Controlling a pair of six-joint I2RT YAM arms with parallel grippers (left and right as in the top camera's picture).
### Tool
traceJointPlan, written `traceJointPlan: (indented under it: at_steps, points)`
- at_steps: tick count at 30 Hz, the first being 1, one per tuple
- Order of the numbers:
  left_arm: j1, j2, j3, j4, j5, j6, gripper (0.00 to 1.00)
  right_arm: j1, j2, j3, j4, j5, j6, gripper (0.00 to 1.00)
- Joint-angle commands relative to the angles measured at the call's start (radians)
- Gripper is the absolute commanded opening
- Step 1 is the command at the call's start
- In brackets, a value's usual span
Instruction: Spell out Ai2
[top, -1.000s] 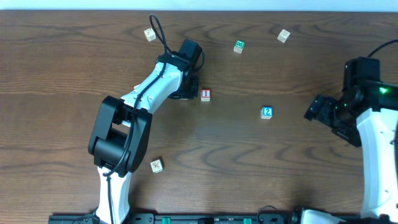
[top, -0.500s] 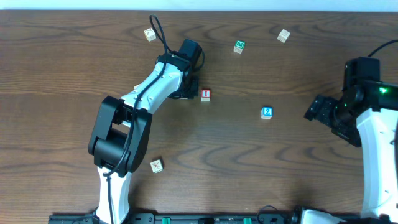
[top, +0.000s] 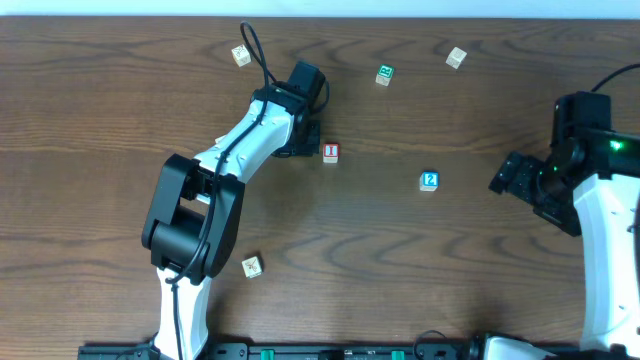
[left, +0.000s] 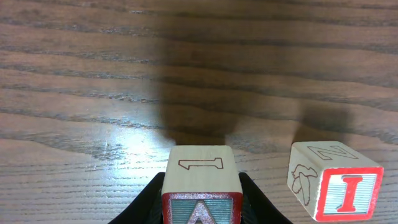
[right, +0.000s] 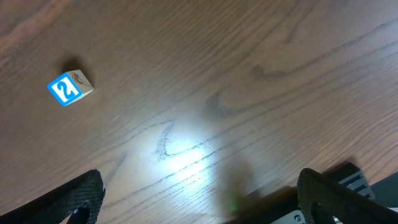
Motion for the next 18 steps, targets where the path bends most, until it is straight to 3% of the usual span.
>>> traceJointPlan:
  at_steps: [1, 18]
  points:
    - [0.001, 0.005, -0.008, 0.002, -0.004, -0.005, 0.12, -0.006, -0.002, 0.011, -0.001, 0.004, -0.003, 0.99]
    - [0.000, 0.005, -0.009, -0.056, 0.015, -0.035, 0.13, -0.006, -0.002, 0.011, -0.002, 0.003, -0.003, 0.99]
